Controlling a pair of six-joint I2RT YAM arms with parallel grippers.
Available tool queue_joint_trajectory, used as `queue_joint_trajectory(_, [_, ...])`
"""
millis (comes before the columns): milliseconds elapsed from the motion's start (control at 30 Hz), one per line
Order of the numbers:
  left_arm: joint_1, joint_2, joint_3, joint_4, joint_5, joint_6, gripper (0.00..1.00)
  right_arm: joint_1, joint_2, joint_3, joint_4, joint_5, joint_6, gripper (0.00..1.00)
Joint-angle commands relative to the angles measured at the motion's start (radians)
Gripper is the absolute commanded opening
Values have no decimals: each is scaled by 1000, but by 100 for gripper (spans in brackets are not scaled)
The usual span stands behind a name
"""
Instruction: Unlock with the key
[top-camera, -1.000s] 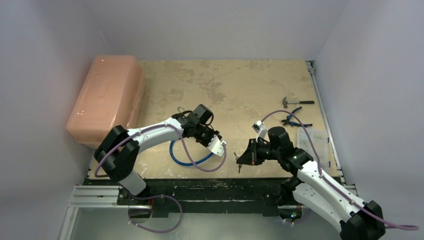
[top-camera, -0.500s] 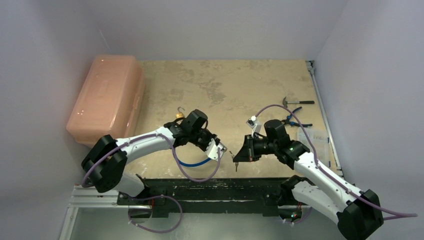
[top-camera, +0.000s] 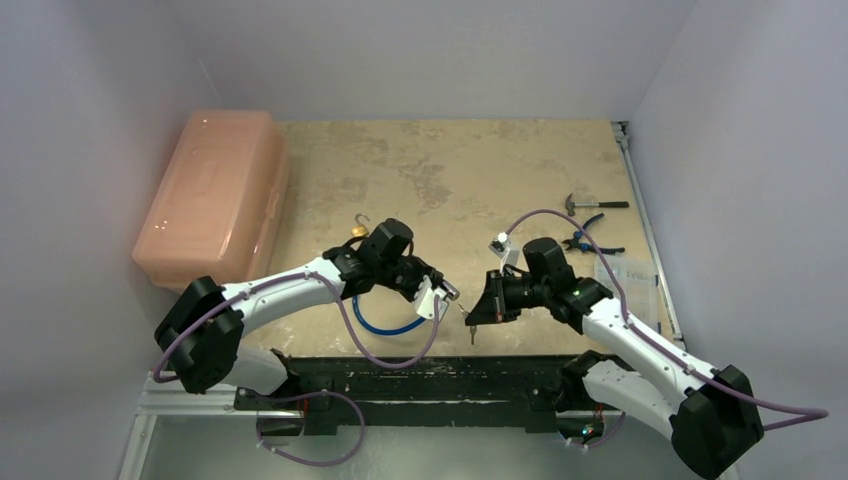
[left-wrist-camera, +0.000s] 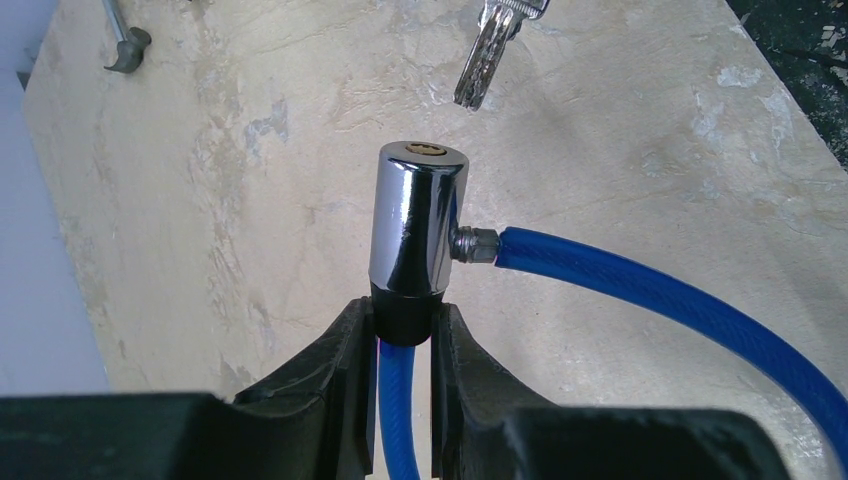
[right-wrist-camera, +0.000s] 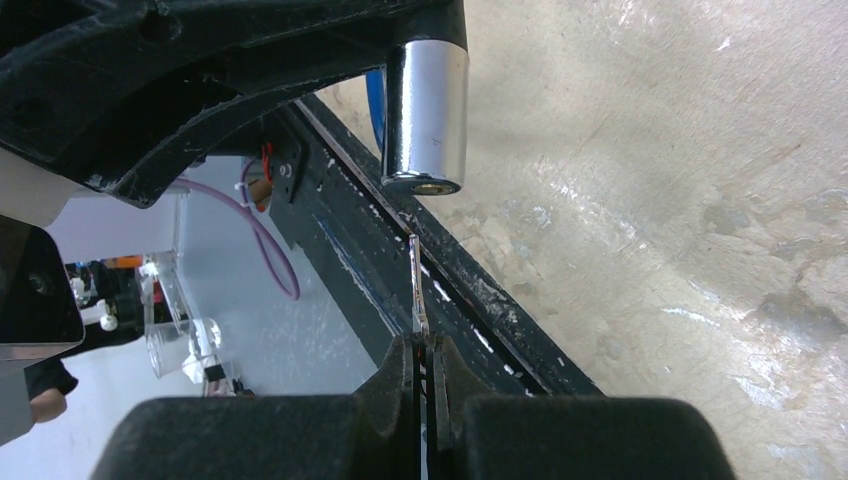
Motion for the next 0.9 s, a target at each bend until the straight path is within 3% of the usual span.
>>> queue_joint_trajectory(0, [-2,-41,-7,65,37,-11,0,-5,3,48,28,-34,-17,0])
queue_joint_trajectory(867, [-9,-50,-4,31,28,11,0,-6,35,44,49,39,-11,0])
